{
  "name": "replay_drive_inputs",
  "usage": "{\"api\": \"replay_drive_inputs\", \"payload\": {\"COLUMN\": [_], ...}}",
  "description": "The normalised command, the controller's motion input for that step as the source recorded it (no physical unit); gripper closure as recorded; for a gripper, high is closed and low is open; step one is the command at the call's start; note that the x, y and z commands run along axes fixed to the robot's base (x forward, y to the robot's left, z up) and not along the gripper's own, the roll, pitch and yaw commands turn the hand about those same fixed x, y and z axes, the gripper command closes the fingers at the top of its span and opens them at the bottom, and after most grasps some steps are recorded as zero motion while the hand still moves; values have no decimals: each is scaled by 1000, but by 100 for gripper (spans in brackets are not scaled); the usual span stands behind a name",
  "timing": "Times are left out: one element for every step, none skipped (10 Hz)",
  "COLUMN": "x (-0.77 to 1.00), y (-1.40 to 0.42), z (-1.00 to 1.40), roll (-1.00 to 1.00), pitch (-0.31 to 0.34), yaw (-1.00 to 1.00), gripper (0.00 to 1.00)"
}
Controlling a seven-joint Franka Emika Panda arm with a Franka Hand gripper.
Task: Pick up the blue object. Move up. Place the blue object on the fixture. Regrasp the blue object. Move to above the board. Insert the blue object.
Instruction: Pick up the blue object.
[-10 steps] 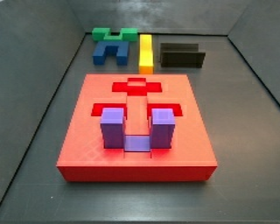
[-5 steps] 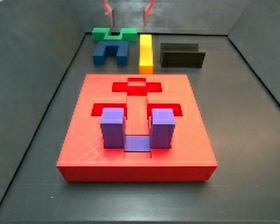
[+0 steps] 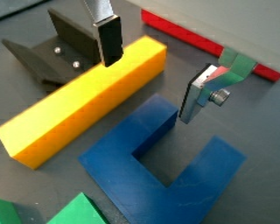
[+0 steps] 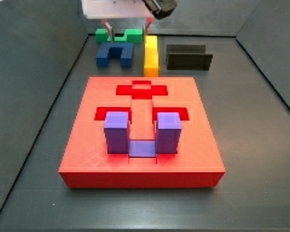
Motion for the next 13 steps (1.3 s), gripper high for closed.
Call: {"api": "replay_drive_inputs", "payload": {"x": [-163, -183, -94, 20, 43, 0, 0, 0, 0, 0, 46, 23, 0], "y": [0, 0, 0, 0, 0, 0, 0, 0, 0, -54, -51, 0, 0], "z": [-280, -231, -214, -251, -263, -263, -226, -209, -189, -131, -169, -240, -269], "roll": [-31, -50, -79, -97, -93, -66, -87, -91, -87, -101, -104, -101, -89], "pitch": [-113, -107, -123, -127, -123, -113, -107, -109, -101, -99, -107, -123, -121], "yaw": [0, 0, 0, 0, 0, 0, 0, 0, 0, 11, 23, 9, 0], "gripper": [0, 0, 0, 0, 0, 0, 0, 0, 0, 0, 0, 0, 0]}}
